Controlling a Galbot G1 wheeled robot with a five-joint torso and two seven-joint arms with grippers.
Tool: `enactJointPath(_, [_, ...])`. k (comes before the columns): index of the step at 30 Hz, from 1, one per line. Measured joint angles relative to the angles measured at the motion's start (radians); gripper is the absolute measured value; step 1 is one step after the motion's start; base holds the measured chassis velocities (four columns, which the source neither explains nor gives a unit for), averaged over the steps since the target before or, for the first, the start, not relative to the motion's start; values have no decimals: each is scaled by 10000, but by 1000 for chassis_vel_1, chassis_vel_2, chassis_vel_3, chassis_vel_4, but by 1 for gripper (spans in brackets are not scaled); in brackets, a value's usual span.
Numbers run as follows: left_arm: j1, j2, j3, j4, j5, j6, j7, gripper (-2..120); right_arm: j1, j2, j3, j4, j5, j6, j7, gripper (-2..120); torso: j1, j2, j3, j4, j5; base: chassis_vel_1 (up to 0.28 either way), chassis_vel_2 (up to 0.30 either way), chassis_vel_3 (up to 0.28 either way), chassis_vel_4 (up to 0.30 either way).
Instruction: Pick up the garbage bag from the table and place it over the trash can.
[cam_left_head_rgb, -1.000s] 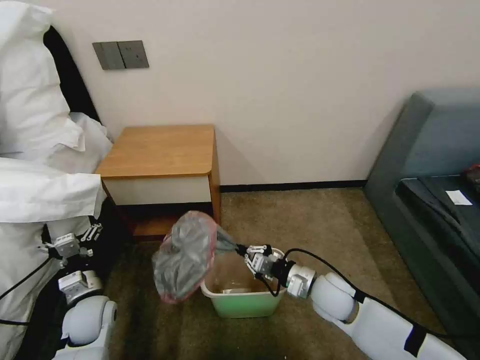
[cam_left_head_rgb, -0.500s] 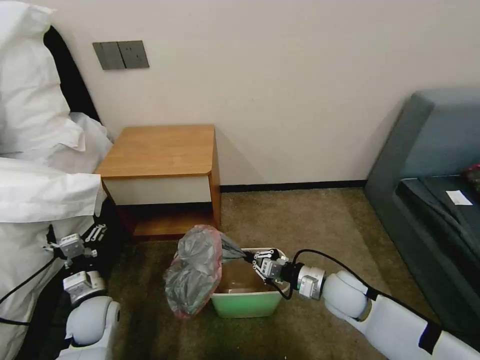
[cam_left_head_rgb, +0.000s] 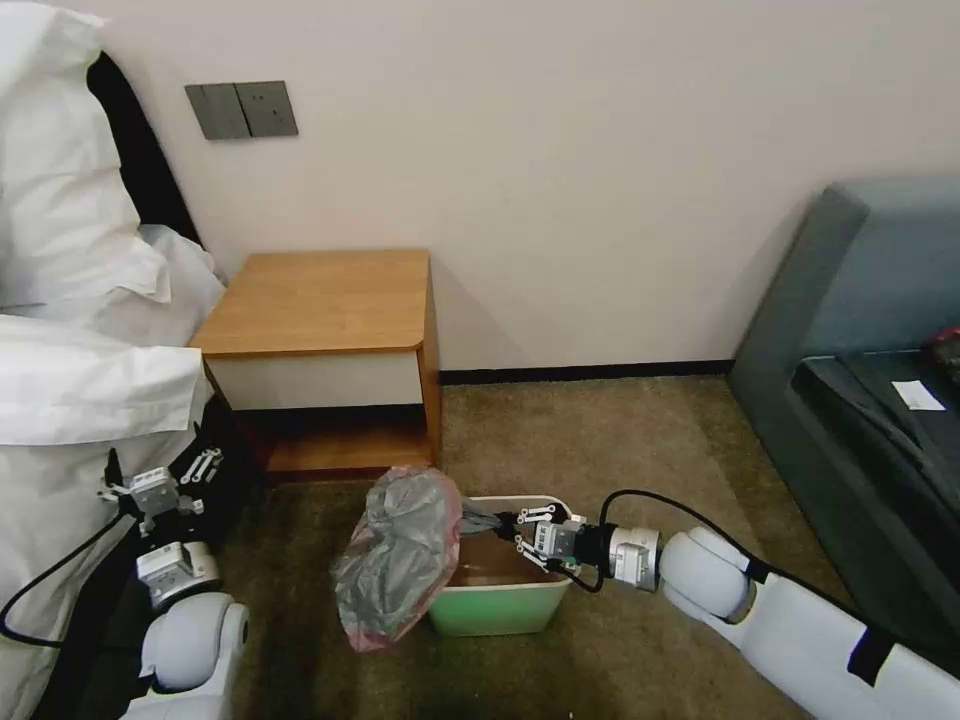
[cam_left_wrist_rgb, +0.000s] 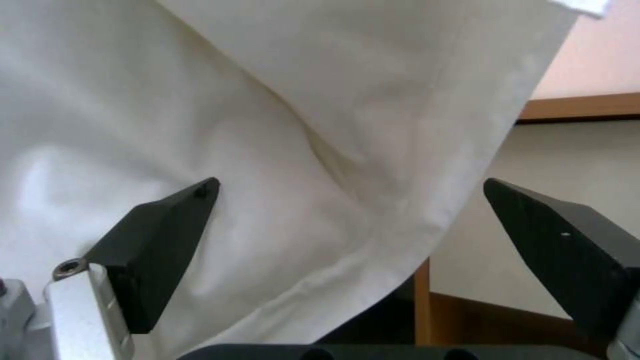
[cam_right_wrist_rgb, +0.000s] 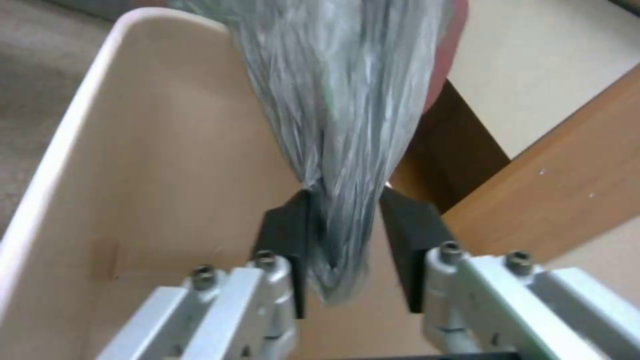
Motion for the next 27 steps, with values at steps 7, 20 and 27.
enactJointPath(7, [-69, 0, 142, 76, 49, 0, 0, 99, -89, -176, 390, 8, 230, 131, -581, 54, 0, 0, 0, 0, 0, 0, 0, 0, 0])
enactJointPath(20, [11, -4, 599, -325, -174, 163, 77, 99, -670, -223, 2283, 238, 1084, 726, -1909, 99, 0, 0, 0, 0, -3, 0, 0, 0, 0])
enactJointPath(27, [1058, 107, 1500, -2126, -2093, 1028, 882, 99, -1404, 453, 3811, 660, 1151, 1012, -2126, 100, 0, 0, -2, -2, -2, 0, 0, 0, 0])
